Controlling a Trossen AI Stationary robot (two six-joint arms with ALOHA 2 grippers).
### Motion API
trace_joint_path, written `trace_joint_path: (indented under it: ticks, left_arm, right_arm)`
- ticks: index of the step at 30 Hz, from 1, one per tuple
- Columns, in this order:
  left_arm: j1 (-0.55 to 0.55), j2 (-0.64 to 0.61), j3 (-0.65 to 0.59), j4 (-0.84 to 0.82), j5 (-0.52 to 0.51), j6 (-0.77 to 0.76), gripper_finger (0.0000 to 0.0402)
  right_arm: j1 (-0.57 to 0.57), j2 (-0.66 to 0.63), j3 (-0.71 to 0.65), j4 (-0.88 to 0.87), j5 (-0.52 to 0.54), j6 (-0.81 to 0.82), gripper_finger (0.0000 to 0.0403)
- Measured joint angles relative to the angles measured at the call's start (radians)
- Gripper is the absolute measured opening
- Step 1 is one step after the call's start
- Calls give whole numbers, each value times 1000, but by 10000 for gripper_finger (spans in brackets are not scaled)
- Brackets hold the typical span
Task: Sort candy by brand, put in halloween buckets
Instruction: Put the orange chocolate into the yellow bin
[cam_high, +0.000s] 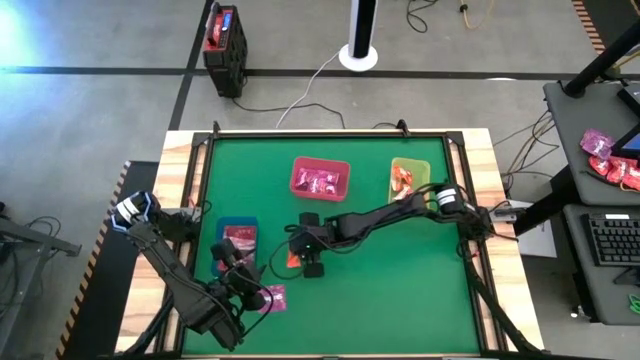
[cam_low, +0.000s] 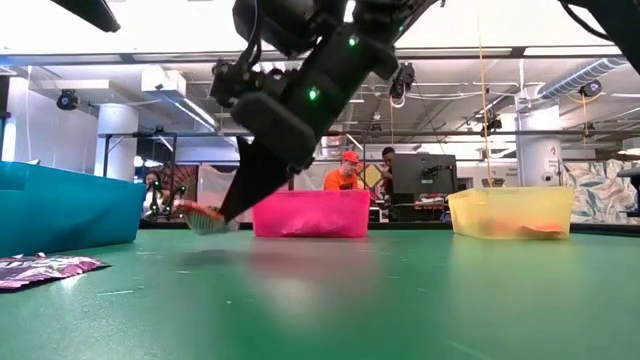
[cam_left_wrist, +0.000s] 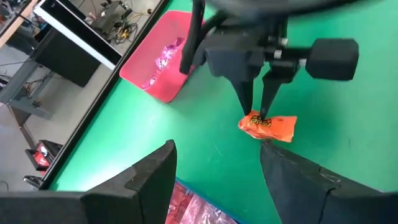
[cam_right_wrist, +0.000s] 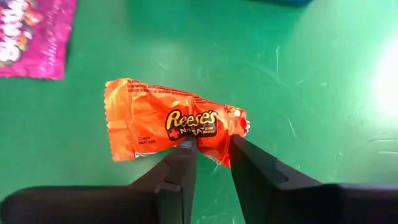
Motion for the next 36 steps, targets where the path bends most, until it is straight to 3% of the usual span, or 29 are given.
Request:
trace_joint_path:
  ticks: [5,12,19,29,36]
  left_arm:
    - [0,0,-2,2,0,-23,214]
    - [0,0,-2,13,8,-26,214]
    - [0,0,-2,28,8,-26,214]
    - [0,0,-2,54,7,-26,214]
    - [0,0,-2,80,6,-26,214]
  right_arm:
    - [9,-24,0,-24,0,-12,51]
    - [14,-61,0,-211,1,6,13]
    - [25,-88,0,-304,11,-51,9]
    - [30,-94,-1,-271,26,-217,16]
    - [3,-67,-1,-233,-26,-222,84]
